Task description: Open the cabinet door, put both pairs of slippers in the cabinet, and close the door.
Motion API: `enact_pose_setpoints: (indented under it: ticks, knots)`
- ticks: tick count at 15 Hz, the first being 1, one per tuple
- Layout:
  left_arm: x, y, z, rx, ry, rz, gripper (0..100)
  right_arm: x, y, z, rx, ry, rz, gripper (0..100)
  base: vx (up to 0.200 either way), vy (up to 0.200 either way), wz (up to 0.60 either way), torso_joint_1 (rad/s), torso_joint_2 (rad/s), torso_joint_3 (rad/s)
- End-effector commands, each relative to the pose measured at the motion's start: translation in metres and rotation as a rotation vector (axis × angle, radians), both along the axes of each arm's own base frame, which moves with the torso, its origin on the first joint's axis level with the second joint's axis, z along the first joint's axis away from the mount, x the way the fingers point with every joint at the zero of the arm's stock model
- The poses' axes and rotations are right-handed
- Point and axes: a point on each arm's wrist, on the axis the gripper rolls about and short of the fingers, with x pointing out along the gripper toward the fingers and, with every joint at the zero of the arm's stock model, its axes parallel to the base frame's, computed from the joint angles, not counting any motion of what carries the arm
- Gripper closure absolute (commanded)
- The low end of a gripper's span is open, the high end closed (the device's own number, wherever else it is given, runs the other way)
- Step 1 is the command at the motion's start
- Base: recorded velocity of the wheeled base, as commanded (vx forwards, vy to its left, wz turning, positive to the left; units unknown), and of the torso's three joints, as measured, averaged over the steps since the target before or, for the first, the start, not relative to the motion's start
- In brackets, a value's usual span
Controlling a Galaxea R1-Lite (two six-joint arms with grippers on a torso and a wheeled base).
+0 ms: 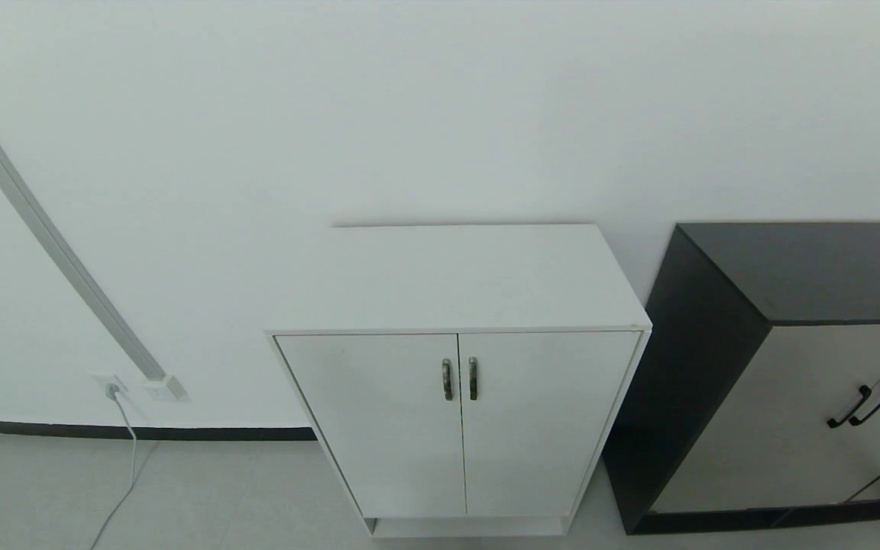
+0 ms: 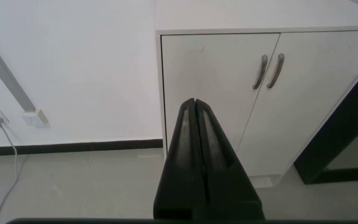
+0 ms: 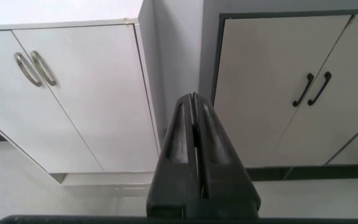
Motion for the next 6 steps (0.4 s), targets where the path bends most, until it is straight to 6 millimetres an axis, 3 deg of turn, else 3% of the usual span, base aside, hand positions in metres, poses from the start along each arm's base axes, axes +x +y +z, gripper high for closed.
enact_pose_setpoints:
  ticks: [1, 6]
  knots:
    - [0.0001, 0.0000, 0.0000, 0.000, 0.000, 0.001, 100, 0.0000, 0.0000, 0.0000, 0.010, 0.000, 0.001, 100, 0.000, 0.000, 0.00, 0.000, 0.00, 0.000]
    - [0.0001, 0.0000, 0.0000, 0.000, 0.000, -0.001, 100, 0.0000, 0.0000, 0.0000, 0.012, 0.000, 0.001, 100, 0.000, 0.000, 0.00, 0.000, 0.00, 0.000]
